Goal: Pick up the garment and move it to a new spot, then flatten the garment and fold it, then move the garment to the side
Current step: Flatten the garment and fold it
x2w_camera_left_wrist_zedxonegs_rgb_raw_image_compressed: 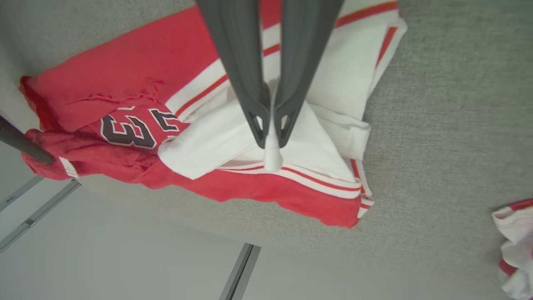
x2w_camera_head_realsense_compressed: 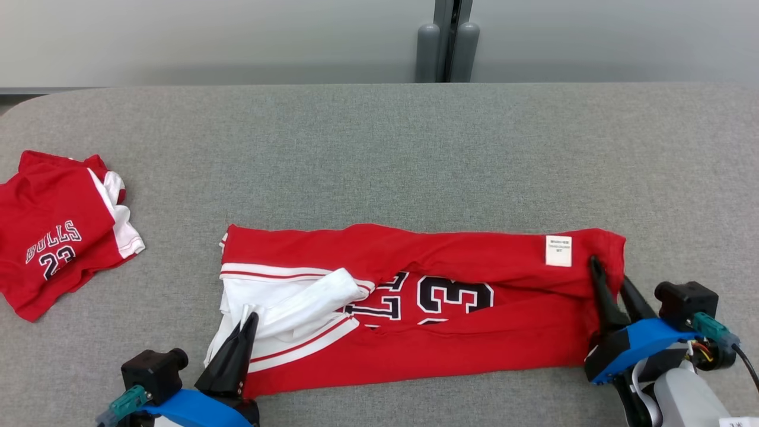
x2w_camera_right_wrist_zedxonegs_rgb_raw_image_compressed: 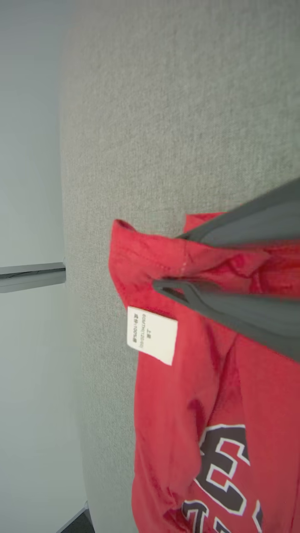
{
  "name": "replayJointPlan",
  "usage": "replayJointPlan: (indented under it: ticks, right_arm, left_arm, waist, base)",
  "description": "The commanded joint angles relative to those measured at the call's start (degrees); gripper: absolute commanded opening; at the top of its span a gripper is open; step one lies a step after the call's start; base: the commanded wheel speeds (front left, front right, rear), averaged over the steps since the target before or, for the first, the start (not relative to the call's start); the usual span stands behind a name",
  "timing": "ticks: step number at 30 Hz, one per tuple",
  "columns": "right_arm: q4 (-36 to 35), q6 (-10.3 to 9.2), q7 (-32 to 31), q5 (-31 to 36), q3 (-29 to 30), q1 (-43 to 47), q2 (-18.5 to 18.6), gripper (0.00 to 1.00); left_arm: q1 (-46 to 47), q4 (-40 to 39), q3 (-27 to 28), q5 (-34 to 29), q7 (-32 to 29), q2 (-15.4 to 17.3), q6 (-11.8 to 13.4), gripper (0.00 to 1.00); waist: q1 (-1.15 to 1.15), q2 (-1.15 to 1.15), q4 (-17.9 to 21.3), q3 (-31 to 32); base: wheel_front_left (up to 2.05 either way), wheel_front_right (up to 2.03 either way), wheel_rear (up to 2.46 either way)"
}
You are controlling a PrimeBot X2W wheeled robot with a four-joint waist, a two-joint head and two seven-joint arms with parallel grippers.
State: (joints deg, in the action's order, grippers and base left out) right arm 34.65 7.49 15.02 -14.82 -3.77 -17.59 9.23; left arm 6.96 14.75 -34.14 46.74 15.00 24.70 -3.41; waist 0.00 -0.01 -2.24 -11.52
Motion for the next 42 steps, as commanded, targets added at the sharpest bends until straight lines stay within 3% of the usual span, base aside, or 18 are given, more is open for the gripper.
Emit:
replayJointPlan:
  ticks: [1, 12, 17, 23, 35, 36, 37, 38, 42]
  right_arm:
    - [-0.7, 0.01, 0.2, 0.3, 0.4, 1.1, 0.0, 1.0]
    - [-10.1, 0.01, 0.2, 1.5, 3.7, 4.4, 0.5, 1.0]
    - [-4.5, 0.01, -0.2, 1.9, 4.2, 1.1, 1.1, 1.0]
    - [4.5, 0.01, -1.6, 1.9, 4.7, -1.2, 0.3, 1.0]
    - [18.0, 0.01, -1.2, -0.2, 3.0, -3.5, -2.2, 1.0]
    - [18.7, 0.02, -1.2, -0.4, 2.5, -3.6, -2.4, 0.87]
    - [19.0, 0.02, -1.1, -0.9, 2.0, -3.7, -2.7, 0.25]
    - [19.1, 0.02, -0.8, -1.2, 1.7, -4.0, -2.8, 0.0]
    - [18.4, -0.01, -0.2, -2.5, 1.5, -5.0, -1.5, 0.0]
  left_arm:
    - [-0.4, 0.2, 0.9, -0.6, 0.3, -0.2, -0.2, 0.99]
    - [-5.7, -1.5, 17.3, -12.8, 0.3, -7.4, -1.1, 1.0]
    - [-7.2, -4.5, 27.4, -22.4, 0.3, -13.0, -1.6, 1.0]
    - [-7.7, -6.2, 34.7, -31.1, 0.3, -17.3, -2.3, 1.0]
    - [-7.1, -5.5, 40.6, -39.0, 0.3, -20.7, -3.7, 1.0]
    - [-7.0, -5.4, 40.7, -39.5, 0.3, -20.8, -3.8, 1.0]
    - [-6.8, -5.4, 40.9, -39.8, 0.3, -20.8, -3.8, 1.0]
    - [-6.7, -5.3, 41.1, -40.1, 0.3, -20.9, -3.8, 1.0]
    - [-6.6, -5.0, 41.9, -41.0, 0.3, -21.1, -4.0, 1.0]
  waist:
    - [0.0, 0.01, 0.1, 0.2]
    - [0.0, 0.01, 0.3, 2.2]
    - [0.0, 0.01, -0.7, 2.7]
    - [0.0, 0.01, -1.8, 2.5]
    - [0.0, 0.01, -2.0, 1.5]
    - [0.0, 0.01, -2.0, 1.5]
    - [0.0, 0.01, -2.0, 1.5]
    - [0.0, 0.01, -1.9, 1.6]
    - [0.0, 0.01, -1.4, 2.0]
  base:
    - [0.0, 0.0, 0.0]
    - [0.0, 0.0, 0.0]
    - [0.0, 0.0, 0.0]
    - [0.0, 0.0, 0.0]
    - [0.0, 0.0, 0.0]
    - [0.0, 0.0, 0.0]
    - [0.0, 0.0, 0.0]
    - [0.0, 0.0, 0.0]
    - [0.0, 0.0, 0.0]
